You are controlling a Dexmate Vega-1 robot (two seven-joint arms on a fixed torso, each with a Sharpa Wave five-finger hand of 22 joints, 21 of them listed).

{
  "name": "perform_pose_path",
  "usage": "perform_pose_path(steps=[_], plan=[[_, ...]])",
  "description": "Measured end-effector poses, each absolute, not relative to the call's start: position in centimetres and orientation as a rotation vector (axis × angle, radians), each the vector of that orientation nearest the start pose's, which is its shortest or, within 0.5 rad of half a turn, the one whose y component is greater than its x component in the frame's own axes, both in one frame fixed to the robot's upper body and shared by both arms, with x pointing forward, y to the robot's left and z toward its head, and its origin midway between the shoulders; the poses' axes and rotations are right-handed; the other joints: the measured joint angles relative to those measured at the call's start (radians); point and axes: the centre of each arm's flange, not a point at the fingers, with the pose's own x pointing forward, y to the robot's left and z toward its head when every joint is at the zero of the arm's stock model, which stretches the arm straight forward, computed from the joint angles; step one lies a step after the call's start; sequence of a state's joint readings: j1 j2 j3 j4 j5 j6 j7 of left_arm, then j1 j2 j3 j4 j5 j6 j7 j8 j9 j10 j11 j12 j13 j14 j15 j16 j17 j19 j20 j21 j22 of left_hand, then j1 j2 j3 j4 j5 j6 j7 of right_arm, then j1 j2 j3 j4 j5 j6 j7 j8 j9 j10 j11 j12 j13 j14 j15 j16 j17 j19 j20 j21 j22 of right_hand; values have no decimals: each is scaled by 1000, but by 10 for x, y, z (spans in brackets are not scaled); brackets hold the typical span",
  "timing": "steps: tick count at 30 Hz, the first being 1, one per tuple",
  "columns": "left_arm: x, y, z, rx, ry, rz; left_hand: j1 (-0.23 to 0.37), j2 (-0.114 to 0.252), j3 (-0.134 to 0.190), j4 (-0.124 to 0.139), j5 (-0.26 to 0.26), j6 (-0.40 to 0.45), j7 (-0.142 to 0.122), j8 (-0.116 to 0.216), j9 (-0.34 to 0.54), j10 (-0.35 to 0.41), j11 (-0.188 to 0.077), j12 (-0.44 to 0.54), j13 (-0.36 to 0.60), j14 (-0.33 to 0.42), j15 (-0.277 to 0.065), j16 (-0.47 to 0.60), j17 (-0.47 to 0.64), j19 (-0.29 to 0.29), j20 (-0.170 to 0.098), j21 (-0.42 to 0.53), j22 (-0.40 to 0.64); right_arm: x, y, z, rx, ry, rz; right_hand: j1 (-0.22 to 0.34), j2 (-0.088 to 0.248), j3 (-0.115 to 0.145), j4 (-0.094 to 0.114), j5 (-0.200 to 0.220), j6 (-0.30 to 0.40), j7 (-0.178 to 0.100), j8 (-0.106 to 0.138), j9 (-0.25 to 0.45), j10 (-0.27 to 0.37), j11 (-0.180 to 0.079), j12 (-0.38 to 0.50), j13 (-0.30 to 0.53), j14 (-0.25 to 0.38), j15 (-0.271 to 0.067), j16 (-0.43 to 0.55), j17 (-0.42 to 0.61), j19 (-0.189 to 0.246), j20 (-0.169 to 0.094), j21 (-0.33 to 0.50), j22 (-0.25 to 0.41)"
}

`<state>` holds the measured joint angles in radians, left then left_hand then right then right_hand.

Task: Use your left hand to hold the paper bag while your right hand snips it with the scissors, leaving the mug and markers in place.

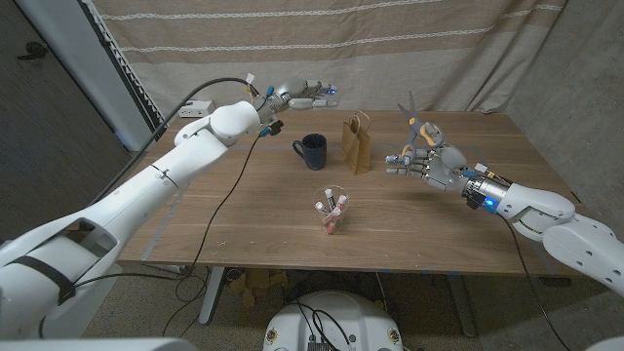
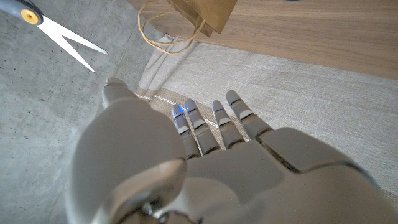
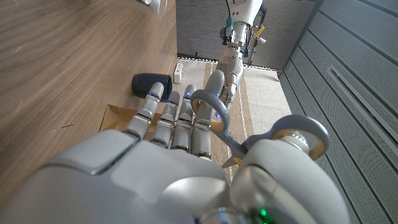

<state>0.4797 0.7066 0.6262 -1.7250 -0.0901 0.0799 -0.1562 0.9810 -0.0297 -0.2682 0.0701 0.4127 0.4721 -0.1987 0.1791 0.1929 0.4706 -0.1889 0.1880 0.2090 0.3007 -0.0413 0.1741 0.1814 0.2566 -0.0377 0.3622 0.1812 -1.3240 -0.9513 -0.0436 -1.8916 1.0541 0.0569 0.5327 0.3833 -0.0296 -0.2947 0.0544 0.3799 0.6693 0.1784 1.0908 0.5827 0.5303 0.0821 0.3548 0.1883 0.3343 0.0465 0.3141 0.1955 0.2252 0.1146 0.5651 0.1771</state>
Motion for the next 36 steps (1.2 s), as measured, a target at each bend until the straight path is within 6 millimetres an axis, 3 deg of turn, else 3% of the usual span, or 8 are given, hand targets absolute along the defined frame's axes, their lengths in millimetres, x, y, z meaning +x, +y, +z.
perform_pose_path(steps=[6,10,13,18,23,28,36], plan=[[580,152,158,988,-788,-364,5,5,0,0,0,-12,-5,-2,0,-11,-1,0,0,-10,2,0,0,-9,-2,-8,0,490,-309,-28,-37,-455,825,0,0,0,0,0,0,0,-1,0,0,0,0,0,0,0,-4,0,0,0,0,0],[579,149,160,1047,-797,-344,11,8,3,-3,0,-12,-5,2,5,4,-15,9,3,-14,0,4,0,-11,0,-18,0,489,-309,-28,-36,-455,823,0,0,1,0,1,0,0,-1,0,0,0,0,0,0,0,-4,0,4,4,-1,0],[578,147,162,1099,-809,-323,17,9,3,-3,9,-19,-4,6,5,-7,-16,9,3,-56,1,3,0,-35,-3,-33,0,489,-310,-28,-36,-455,822,2,2,2,-1,1,0,0,-1,0,0,0,-4,0,0,0,-7,0,4,4,-8,0],[574,144,166,1145,-822,-307,17,9,-1,-7,20,-57,-6,6,3,-60,-9,9,3,-143,2,-1,0,-61,0,-66,-5,489,-310,-28,-36,-453,822,5,5,4,-2,3,0,0,-3,0,-4,4,-7,0,0,0,-11,0,4,4,-8,0],[573,143,171,1219,-821,-284,14,6,-9,-8,31,-100,-6,6,2,-119,32,4,2,-193,3,-1,0,-71,0,-86,-5,489,-310,-27,-39,-449,822,5,5,5,-2,4,0,0,0,0,-10,-2,-11,0,0,0,-11,0,4,4,-16,0],[573,141,176,1283,-816,-272,6,-1,-15,-1,39,-156,-8,-2,2,-169,32,-4,0,-221,6,-1,0,-79,0,-100,-5,489,-310,-28,-40,-444,822,5,5,5,-1,1,0,0,0,4,-9,-2,-11,0,0,0,-11,0,4,4,-16,0],[572,135,183,1374,-805,-263,0,-8,-24,-1,40,-192,-8,-2,2,-189,34,-4,-4,-237,3,-1,0,-89,-3,-113,-5,490,-311,-25,-42,-444,821,7,7,5,-1,0,-2,-2,4,4,-9,-2,-11,0,0,0,-17,0,7,7,-16,0]])
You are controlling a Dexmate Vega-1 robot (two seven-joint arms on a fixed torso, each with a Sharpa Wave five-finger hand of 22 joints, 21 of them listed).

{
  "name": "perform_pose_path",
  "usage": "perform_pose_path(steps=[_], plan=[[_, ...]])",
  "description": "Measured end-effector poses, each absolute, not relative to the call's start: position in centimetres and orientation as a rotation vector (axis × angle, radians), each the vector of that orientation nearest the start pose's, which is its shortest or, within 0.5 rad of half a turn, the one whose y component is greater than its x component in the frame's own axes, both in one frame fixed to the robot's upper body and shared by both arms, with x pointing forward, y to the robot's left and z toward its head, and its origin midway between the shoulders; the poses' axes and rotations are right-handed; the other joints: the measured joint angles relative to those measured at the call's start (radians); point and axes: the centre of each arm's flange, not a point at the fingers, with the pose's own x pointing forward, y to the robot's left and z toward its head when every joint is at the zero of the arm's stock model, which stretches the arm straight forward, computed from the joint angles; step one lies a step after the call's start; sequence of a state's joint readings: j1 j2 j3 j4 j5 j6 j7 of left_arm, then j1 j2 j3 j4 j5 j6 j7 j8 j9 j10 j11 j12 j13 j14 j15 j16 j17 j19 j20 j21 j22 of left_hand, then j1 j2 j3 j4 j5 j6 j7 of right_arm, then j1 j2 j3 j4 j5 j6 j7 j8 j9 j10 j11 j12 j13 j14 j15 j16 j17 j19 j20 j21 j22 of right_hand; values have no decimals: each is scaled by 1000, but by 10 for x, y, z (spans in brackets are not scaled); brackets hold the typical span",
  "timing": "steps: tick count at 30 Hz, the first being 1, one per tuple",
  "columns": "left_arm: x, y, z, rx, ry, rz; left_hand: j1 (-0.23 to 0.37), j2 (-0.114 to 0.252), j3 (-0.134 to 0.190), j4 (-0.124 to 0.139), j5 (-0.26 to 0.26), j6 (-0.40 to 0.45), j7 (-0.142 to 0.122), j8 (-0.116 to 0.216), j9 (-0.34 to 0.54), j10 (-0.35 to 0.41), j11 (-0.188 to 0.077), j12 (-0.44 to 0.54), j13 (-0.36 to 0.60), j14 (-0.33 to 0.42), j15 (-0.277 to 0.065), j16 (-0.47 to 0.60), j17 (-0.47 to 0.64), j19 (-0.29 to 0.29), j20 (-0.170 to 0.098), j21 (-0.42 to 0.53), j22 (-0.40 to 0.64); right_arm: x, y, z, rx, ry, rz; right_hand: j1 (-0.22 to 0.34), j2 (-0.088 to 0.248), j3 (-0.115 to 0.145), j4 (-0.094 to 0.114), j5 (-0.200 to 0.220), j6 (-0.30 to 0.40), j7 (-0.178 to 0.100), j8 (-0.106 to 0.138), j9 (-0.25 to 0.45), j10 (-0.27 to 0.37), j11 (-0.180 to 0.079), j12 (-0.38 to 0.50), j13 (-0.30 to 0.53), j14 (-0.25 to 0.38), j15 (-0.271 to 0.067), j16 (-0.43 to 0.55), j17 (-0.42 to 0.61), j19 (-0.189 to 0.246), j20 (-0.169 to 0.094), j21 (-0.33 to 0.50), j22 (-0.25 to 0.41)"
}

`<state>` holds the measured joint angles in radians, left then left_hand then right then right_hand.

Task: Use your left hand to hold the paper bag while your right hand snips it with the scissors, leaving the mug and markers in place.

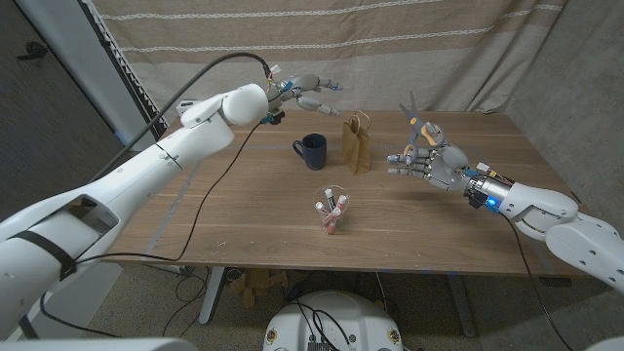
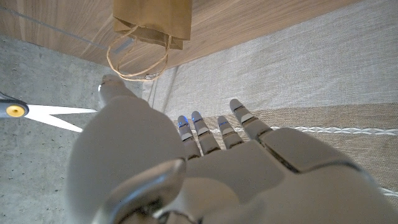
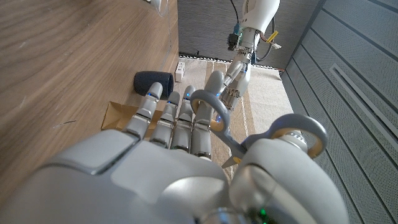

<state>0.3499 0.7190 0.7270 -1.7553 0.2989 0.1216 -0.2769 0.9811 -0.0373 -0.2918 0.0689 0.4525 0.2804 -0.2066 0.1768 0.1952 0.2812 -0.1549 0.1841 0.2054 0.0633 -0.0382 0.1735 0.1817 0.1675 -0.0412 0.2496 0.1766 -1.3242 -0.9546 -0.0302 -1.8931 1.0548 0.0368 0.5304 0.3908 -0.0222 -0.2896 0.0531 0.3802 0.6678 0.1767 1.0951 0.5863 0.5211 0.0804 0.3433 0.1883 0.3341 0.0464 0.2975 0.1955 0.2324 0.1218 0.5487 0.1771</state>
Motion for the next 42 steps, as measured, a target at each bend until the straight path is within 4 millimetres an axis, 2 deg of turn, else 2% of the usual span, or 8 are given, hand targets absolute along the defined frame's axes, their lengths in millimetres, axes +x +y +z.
perform_pose_path(steps=[14,21,27,42], plan=[[569,121,192,1586,-748,-229,-28,-28,-18,13,7,-63,-1,0,0,-52,7,0,-1,-42,4,0,0,-20,2,-25,0,496,-314,-22,-40,-439,818,3,3,5,-3,0,2,2,0,0,0,0,-7,0,0,0,-6,0,5,5,-7,0],[567,109,199,1665,-738,-218,-44,-44,-26,21,15,-98,12,0,0,-73,5,0,-6,-51,6,0,0,-27,2,-33,0,500,-315,-21,-35,-435,820,3,3,3,-5,0,2,2,0,0,0,0,-7,0,4,4,-8,0,5,5,-13,0],[569,102,204,1723,-725,-203,-63,-49,-32,26,15,-142,13,0,0,-95,14,0,-6,-62,6,0,0,-30,5,-39,0,503,-316,-20,-34,-435,820,10,10,1,-7,0,2,2,0,0,0,0,-7,0,5,5,-10,0,5,5,-16,0],[574,88,208,1858,-710,-160,-81,-57,-37,32,15,-185,17,-8,0,-100,9,0,-6,-65,2,5,0,-30,5,-43,0,503,-319,-18,-30,-449,815,15,15,5,-11,3,2,2,-1,0,0,0,-7,0,11,0,-17,0,11,11,-24,0]])
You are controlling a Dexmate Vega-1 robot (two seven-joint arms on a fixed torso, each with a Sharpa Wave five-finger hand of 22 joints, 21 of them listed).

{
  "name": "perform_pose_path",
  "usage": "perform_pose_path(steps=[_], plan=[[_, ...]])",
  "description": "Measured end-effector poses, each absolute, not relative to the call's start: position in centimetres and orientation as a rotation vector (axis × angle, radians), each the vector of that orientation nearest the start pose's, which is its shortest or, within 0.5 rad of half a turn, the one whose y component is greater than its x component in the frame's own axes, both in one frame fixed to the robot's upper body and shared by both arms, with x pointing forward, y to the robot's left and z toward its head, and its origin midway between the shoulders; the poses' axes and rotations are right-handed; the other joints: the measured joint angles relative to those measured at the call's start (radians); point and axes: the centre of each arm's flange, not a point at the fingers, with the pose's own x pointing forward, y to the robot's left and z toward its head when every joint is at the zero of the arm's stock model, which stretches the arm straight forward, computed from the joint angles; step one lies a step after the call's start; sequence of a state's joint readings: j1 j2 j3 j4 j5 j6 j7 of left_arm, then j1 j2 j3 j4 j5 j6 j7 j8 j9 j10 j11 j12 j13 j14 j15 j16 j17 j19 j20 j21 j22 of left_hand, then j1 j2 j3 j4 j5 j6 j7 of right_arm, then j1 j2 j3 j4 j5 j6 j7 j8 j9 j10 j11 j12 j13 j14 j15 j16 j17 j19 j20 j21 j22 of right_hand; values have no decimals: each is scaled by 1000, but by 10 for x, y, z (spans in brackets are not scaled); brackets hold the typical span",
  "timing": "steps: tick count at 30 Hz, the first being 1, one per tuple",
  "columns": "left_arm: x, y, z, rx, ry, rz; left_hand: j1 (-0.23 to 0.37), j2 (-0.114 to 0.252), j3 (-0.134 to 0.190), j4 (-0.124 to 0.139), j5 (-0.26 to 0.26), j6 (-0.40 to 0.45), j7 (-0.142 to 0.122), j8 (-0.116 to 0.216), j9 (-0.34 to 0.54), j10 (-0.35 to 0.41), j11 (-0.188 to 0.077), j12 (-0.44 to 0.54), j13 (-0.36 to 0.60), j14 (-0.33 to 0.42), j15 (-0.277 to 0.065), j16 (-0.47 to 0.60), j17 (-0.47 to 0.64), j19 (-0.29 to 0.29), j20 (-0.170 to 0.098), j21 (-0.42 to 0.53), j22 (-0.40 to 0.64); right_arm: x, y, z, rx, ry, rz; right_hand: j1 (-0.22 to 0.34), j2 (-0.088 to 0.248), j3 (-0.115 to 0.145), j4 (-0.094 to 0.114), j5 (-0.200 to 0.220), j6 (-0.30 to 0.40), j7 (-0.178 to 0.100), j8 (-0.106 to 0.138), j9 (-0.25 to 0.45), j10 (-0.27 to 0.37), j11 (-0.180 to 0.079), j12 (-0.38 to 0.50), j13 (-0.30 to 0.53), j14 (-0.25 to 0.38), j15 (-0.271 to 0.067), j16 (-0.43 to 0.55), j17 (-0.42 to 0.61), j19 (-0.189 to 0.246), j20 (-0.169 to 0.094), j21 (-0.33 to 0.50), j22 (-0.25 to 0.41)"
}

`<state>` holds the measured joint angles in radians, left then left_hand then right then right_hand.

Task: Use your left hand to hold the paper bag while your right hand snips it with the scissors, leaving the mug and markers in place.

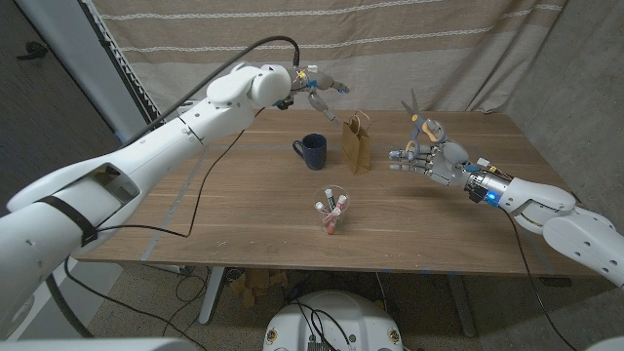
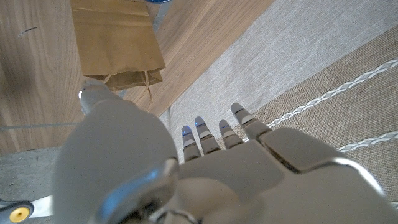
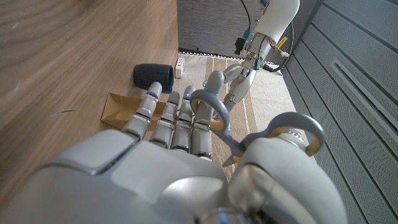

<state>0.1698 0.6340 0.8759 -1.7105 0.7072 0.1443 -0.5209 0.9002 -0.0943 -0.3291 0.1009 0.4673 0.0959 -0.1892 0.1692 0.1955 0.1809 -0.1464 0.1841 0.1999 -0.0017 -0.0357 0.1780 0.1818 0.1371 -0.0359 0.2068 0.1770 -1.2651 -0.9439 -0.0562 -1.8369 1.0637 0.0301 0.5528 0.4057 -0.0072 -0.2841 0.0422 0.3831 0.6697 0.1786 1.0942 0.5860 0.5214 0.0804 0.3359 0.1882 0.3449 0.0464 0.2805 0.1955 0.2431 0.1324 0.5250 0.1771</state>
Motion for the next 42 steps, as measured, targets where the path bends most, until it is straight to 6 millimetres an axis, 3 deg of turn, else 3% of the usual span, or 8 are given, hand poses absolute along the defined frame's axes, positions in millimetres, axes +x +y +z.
perform_pose_path(steps=[19,42], plan=[[581,76,212,1981,-704,-163,-13,-13,-3,3,0,-13,-2,5,0,-11,0,5,0,0,0,0,-5,0,0,0,0,500,-318,-17,-31,-461,808,0,0,0,0,-3,-4,4,-4,1,0,0,-8,0,0,0,0,0,5,5,-7,0],[585,60,200,2130,-764,-149,-26,-26,-7,7,0,-47,0,9,0,-25,-4,9,0,-5,5,0,-5,4,-4,-4,0,495,-313,-20,-29,-464,791,5,5,1,1,-3,-4,3,-4,-2,0,0,-15,0,4,4,-8,0,9,9,-15,0]])
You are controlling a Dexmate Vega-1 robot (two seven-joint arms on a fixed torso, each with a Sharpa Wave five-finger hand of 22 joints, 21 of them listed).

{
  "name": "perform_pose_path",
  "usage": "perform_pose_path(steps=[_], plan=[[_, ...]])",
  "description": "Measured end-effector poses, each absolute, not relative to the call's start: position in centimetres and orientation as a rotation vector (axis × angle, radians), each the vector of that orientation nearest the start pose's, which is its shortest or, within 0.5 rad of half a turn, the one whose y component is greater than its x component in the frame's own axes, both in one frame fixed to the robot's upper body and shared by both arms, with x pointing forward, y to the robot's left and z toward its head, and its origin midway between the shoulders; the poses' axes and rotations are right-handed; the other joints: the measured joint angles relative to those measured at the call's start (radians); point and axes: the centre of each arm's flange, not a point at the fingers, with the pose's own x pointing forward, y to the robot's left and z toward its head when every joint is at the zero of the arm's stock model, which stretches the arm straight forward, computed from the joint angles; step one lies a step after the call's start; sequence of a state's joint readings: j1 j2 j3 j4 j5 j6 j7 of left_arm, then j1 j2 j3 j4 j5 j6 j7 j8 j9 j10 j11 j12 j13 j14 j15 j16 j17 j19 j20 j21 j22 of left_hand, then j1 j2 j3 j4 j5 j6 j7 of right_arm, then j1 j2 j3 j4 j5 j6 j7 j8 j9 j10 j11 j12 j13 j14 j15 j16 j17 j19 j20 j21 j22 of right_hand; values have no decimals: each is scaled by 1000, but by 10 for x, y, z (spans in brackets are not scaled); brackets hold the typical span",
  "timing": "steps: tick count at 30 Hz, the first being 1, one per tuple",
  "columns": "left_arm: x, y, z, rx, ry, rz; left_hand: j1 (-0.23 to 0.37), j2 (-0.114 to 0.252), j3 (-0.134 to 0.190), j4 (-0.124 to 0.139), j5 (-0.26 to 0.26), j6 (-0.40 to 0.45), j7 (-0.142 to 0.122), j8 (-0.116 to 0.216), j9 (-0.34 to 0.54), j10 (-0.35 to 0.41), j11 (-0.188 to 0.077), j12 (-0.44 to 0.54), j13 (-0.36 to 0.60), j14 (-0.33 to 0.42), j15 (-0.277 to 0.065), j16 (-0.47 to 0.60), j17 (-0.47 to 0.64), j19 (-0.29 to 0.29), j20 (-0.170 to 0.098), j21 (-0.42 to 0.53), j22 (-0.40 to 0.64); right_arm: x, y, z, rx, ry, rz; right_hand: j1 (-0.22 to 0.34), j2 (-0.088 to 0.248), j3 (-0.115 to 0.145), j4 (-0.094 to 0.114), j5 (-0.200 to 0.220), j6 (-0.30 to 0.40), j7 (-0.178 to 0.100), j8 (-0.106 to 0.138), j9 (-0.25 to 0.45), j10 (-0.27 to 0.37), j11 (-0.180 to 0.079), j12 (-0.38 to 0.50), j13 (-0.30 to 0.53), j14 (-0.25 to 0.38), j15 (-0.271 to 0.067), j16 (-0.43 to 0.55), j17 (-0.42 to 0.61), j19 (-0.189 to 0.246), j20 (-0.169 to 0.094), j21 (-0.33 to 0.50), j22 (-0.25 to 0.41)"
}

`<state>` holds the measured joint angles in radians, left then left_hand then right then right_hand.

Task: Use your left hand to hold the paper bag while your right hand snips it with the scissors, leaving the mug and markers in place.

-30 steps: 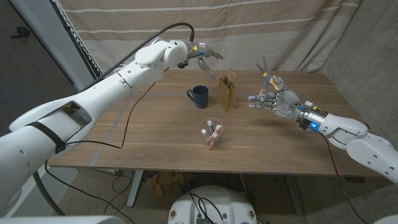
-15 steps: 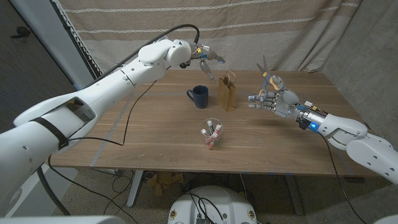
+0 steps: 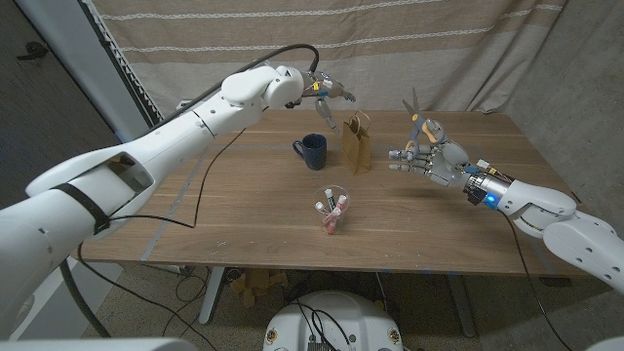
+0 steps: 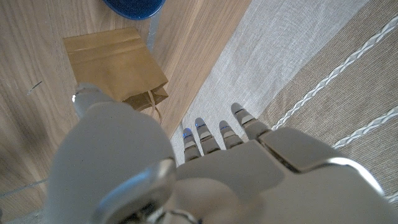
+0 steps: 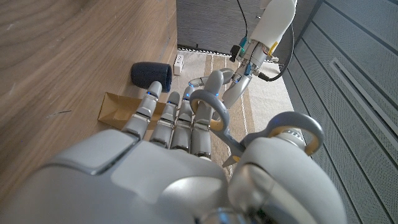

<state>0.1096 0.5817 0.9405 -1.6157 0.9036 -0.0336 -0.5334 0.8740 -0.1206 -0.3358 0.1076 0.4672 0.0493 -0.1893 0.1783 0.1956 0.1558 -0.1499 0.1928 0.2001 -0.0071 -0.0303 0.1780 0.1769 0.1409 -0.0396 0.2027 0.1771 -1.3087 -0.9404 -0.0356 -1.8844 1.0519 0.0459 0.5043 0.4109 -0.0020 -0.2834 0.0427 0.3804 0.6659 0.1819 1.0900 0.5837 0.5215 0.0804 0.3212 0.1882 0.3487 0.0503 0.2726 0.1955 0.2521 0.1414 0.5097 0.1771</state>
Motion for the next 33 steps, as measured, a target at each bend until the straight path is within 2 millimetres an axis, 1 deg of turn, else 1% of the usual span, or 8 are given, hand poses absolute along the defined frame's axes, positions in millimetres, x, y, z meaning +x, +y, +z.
perform_pose_path(steps=[5,8,14,15,19,25,31,33], plan=[[588,57,200,2136,-779,-157,-19,-6,-3,3,-6,-18,18,0,0,-13,12,0,0,0,0,0,0,0,0,-1,0,494,-312,-21,-27,-463,785,0,0,0,0,0,0,0,-3,0,0,0,0,0,0,0,-7,0,1,0,0,0],[589,56,199,2134,-785,-172,-29,-16,-7,7,-18,-20,20,0,0,-18,18,0,0,0,0,0,2,0,0,-1,0,493,-312,-22,-26,-463,782,0,0,0,0,0,0,0,-3,0,0,0,0,0,0,0,-7,0,7,0,-3,0],[592,54,200,2128,-790,-194,-44,-20,-11,11,-24,-25,25,0,0,-18,18,0,0,0,0,0,3,0,0,-1,0,492,-311,-22,-23,-463,778,0,0,1,-5,-4,0,0,-3,0,0,0,0,0,5,5,-10,0,7,0,-11,0],[596,53,202,2131,-784,-200,-46,-22,-11,11,-27,-25,25,0,0,-18,18,0,0,0,0,0,3,0,0,-1,0,492,-311,-23,-22,-461,772,0,0,1,-5,-4,0,0,-3,0,0,0,-6,0,5,5,-10,0,7,0,-11,0],[598,51,202,2140,-786,-213,-52,-28,-12,12,-31,-25,25,0,0,-18,18,0,0,0,0,0,3,0,0,-1,0,492,-311,-23,-19,-460,765,5,5,0,-5,-4,0,0,-4,0,0,0,-8,0,11,11,-10,0,13,5,-11,0],[602,48,202,2160,-794,-221,-72,-38,-18,18,-47,-16,34,11,2,-18,18,0,0,0,0,0,2,0,0,-1,0,492,-311,-24,-15,-458,759,5,5,0,-5,-4,0,0,-4,0,4,4,-8,0,11,11,-14,0,13,5,-18,0],[604,46,200,2201,-816,-201,-91,-49,-19,19,-58,-5,34,18,2,-15,15,11,0,0,0,2,3,4,4,-1,0,493,-311,-24,-12,-456,753,5,5,0,-5,-4,0,0,-4,0,4,4,-8,0,10,10,-14,0,12,5,-18,0],[605,46,200,2214,-826,-194,-99,-46,-19,19,-66,0,31,22,2,-12,12,11,0,0,0,8,2,4,4,-1,0,493,-311,-24,-11,-456,751,5,5,0,-5,-4,0,0,-4,0,4,4,-8,0,10,10,-14,0,12,5,-18,0]])
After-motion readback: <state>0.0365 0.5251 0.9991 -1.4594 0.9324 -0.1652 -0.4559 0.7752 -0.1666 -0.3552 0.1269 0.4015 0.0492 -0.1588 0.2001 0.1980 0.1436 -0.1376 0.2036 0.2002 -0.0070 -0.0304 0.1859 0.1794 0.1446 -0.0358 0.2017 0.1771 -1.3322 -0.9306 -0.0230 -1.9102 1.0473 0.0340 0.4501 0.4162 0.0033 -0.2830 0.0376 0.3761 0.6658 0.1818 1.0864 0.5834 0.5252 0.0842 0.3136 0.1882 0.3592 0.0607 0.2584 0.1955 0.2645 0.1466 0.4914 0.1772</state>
